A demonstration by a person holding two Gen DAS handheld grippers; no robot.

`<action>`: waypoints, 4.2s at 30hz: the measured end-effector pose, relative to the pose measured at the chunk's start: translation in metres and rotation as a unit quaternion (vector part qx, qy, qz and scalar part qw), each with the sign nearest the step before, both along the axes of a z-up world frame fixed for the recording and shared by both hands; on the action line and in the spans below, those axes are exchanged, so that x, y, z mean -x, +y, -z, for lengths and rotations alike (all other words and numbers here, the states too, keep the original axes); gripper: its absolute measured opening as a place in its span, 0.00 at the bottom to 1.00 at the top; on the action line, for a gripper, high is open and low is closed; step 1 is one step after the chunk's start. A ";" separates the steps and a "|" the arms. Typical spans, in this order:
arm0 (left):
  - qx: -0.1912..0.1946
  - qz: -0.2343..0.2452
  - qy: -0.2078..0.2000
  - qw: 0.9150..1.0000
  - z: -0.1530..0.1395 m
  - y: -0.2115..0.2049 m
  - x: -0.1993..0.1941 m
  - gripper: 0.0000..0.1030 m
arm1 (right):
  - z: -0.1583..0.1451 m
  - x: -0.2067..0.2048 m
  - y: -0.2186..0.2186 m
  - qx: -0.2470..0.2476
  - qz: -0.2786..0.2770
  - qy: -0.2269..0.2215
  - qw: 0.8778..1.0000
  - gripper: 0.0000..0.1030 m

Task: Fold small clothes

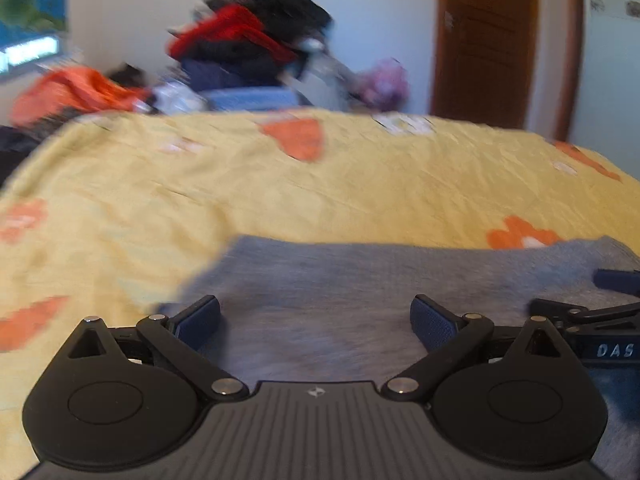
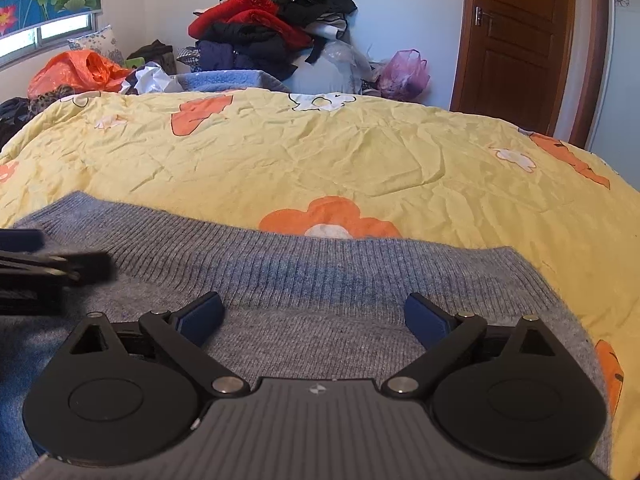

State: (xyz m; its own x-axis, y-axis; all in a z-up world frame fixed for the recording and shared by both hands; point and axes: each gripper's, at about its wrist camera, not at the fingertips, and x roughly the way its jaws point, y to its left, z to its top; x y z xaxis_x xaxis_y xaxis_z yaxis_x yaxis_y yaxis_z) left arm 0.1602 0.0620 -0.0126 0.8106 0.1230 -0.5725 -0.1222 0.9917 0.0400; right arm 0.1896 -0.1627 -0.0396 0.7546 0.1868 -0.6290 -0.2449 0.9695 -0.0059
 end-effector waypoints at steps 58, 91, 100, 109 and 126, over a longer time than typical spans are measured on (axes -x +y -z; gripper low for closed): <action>0.099 -0.011 -0.053 0.994 -0.016 -0.004 0.158 0.05 | -0.085 0.003 0.160 -0.077 -0.255 0.175 0.948 0.84; 0.083 0.235 -0.079 0.965 -0.045 -0.198 0.121 0.05 | -0.127 -0.050 -0.057 -0.038 -0.196 0.176 0.964 0.14; 0.037 0.263 -0.024 0.964 -0.011 -0.249 0.126 0.05 | -0.070 -0.039 -0.122 -0.097 -0.150 0.185 0.966 0.14; -0.023 0.278 0.015 0.960 0.016 -0.262 0.109 0.06 | -0.036 -0.038 -0.164 -0.188 -0.111 0.198 0.956 0.15; -0.155 0.345 -0.014 0.926 0.028 -0.297 0.141 0.10 | -0.022 -0.047 -0.185 -0.283 -0.060 0.196 0.937 0.15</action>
